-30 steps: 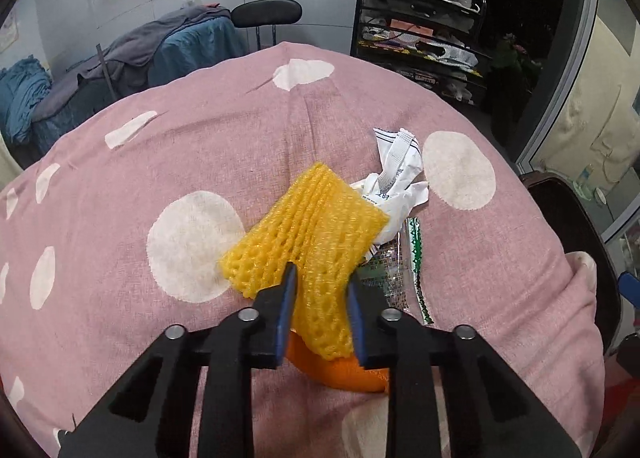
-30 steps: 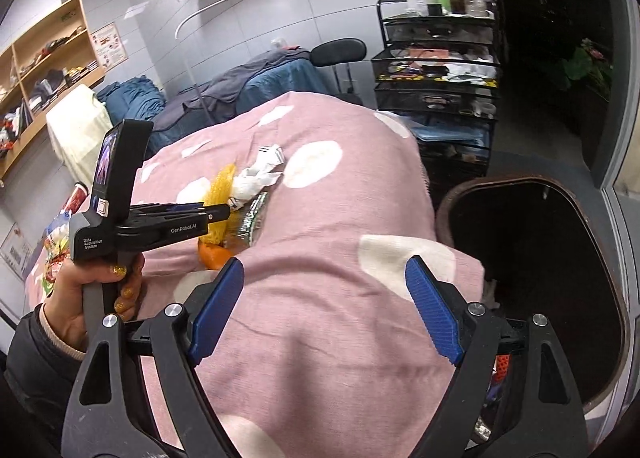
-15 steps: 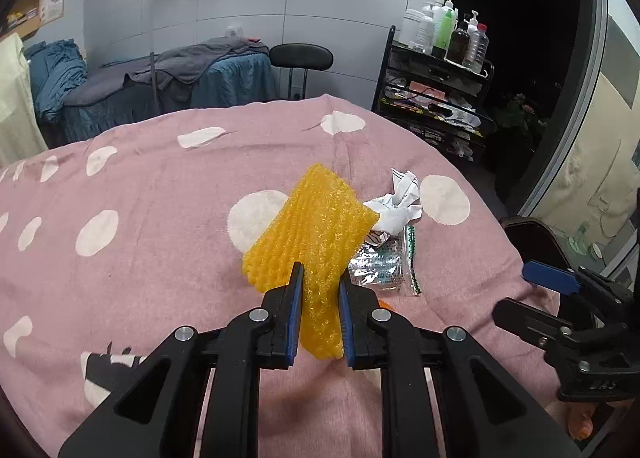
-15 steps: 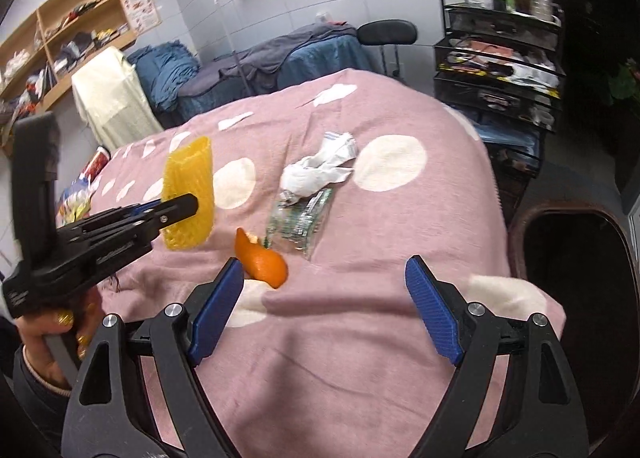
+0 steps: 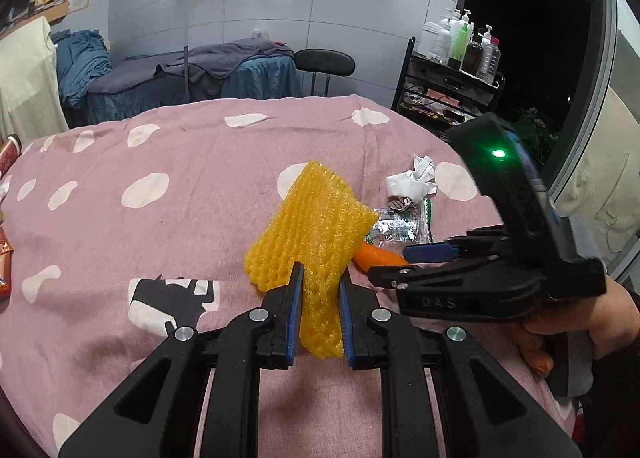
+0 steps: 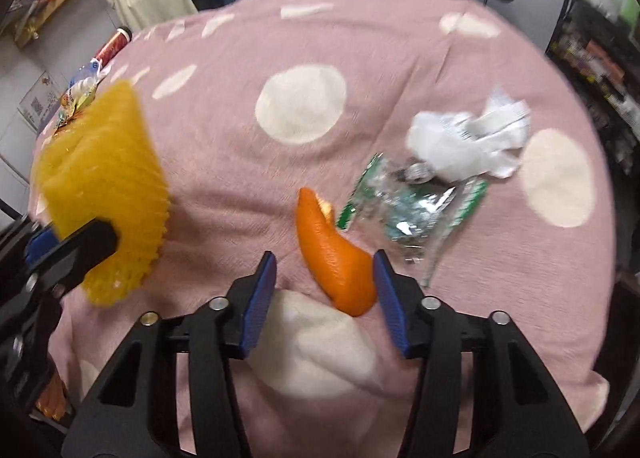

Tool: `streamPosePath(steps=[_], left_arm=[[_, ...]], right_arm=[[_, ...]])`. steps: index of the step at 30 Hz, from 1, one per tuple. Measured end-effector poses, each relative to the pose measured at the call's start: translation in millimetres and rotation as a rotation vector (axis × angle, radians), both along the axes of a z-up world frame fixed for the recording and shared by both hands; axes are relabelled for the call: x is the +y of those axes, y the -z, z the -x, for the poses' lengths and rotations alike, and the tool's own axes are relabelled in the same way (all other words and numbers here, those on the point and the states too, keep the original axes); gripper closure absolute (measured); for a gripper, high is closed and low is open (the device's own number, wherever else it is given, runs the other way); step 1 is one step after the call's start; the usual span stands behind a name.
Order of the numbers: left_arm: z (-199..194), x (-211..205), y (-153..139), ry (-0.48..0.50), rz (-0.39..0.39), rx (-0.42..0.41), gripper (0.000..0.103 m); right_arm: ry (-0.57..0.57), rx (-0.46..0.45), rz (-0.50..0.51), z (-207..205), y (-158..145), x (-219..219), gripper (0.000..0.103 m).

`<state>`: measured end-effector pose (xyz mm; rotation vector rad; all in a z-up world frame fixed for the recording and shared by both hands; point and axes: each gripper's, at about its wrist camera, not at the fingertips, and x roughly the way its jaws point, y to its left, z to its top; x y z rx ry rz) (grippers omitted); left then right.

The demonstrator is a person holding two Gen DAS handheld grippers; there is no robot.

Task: Collect trash
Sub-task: 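Grasp the orange peel with the right gripper while the left gripper holds the yellow net, then carry the orange peel to the bin and open the right gripper while the left gripper holds the yellow net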

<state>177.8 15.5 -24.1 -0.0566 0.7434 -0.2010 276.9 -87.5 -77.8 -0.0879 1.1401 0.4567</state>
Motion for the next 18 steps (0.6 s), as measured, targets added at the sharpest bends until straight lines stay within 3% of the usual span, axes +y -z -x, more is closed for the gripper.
streamPosePath(steps=[1,4,7,18], left_arm=[[1.6,0.6,0.7,0.001,-0.001,0.000,0.086],[5.1,1.3,2.2,0.004,-0.003,0.002,0.086],[7.7,1.6,4.5,0.007,-0.002,0.004,0.086],[17.6,-4.8,1.0,0.045,0.039,-0.002,0.086]], right_arm=[[0.006,0.011,0.005,-4.0,3.7,0.1,0.054],[0.016,0.075,-0.022,-15.3,15.8,-0.6,0.075],[0.021,0.073,-0.044,-14.8,16.8,-3.7,0.080],[0.044,-0.112,-0.235,37.6,-24.0,-31.6,0.082]])
